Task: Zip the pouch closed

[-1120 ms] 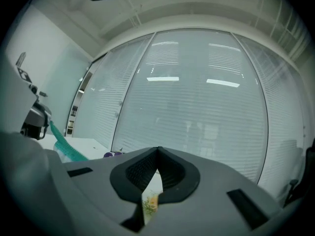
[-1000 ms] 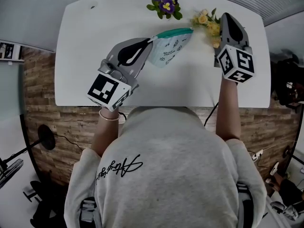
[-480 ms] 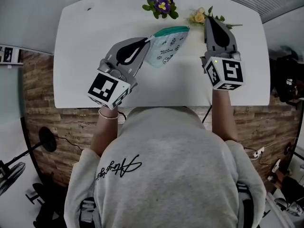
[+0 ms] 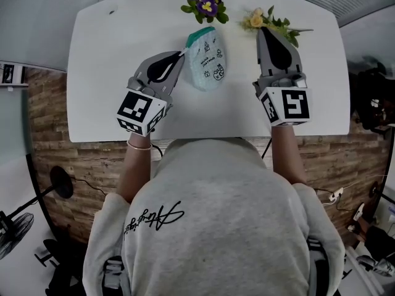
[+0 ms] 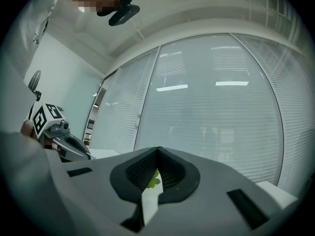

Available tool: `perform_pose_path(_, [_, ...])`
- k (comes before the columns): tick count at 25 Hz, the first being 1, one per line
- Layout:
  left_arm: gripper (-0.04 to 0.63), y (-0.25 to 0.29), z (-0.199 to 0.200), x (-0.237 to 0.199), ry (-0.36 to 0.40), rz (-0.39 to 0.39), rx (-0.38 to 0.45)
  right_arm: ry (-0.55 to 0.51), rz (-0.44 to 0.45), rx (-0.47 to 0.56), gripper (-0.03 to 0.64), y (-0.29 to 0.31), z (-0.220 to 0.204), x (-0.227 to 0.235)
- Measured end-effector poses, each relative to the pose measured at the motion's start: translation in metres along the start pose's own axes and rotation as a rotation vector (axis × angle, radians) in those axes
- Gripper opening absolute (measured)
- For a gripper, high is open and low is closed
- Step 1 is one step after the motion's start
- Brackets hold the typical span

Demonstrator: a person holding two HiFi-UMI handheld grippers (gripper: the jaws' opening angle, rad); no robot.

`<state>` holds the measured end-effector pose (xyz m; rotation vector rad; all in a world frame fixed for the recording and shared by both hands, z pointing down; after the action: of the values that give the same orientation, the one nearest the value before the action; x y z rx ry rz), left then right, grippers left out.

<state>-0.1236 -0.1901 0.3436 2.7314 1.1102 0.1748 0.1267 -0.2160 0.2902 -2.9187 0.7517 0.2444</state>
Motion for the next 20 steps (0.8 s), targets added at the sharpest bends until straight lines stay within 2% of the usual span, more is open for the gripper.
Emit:
perform_pose_path(7, [0.009, 0.008, -0.02, 0.0, 0.002, -0.009, -0.083, 0.02, 0.039, -0.01, 0.0, 0.0, -0.004, -0.013])
perform_pose_path(20, [0.015, 0.022, -0.052, 0.016, -0.018, -0.095, -0.214, 0.083, 0.147, -0.063, 0.002, -0.006, -0.02, -0.039])
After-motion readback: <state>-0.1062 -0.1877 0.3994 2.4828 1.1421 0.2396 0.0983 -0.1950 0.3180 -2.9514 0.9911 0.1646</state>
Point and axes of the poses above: the fingertips, and each gripper's own axes: y forward along the fingers, x to its right, z out of its top, the point moved 8 cm from there along -y, backward along the fingers, and after that the axes turned 1 degree about -y, right-handed, at the moved point
